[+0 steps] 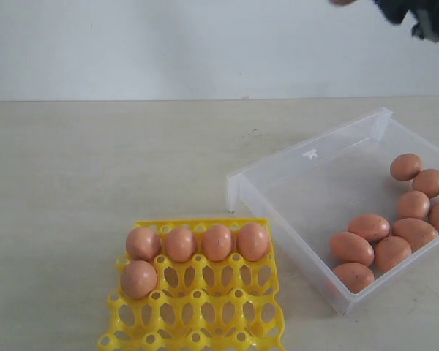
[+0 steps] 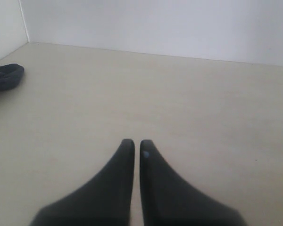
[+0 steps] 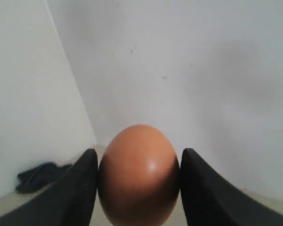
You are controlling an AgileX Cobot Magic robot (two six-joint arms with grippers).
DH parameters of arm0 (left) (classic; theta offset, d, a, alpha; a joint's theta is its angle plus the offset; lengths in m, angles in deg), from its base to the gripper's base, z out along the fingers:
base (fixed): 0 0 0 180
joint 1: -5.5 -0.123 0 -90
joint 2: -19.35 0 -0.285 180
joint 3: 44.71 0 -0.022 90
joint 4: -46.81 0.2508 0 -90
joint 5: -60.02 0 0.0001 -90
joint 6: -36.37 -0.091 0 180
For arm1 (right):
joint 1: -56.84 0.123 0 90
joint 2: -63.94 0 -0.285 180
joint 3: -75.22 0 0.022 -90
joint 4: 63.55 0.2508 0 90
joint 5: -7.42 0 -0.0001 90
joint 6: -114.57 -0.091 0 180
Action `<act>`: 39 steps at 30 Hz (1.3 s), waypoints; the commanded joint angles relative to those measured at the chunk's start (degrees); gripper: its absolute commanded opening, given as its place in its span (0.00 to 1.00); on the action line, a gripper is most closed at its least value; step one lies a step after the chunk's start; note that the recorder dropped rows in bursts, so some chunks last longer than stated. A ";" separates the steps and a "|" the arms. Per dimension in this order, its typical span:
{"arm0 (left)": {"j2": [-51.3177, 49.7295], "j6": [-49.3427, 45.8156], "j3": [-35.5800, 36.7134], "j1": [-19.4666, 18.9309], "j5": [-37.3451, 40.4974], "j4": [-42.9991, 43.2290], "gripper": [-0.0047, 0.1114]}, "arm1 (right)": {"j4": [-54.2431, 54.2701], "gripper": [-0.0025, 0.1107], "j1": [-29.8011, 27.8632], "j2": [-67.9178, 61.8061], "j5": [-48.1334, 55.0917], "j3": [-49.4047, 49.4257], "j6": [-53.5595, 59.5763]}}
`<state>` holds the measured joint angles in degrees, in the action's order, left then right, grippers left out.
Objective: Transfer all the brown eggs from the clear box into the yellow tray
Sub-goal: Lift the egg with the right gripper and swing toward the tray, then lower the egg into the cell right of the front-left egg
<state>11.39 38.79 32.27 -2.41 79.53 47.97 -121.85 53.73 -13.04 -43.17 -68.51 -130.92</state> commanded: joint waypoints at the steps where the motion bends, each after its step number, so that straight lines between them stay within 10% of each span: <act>1: 0.17 -0.24 0.23 0.53 -0.19 0.00 0.08 | -9.93 0.02 4.18 -3.47 -2.13 0.22 -6.74; 13: 0.17 -0.24 0.23 0.53 -0.19 0.00 0.08 | -18.05 0.02 29.63 -18.62 -2.97 0.22 -4.17; 39: 0.17 -0.24 0.23 0.53 -0.19 0.00 0.08 | -3.67 0.02 30.10 -34.36 9.83 0.22 17.66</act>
<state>11.39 38.79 32.27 -2.41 79.53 47.97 -126.00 83.67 -47.40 -34.56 -68.51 -115.51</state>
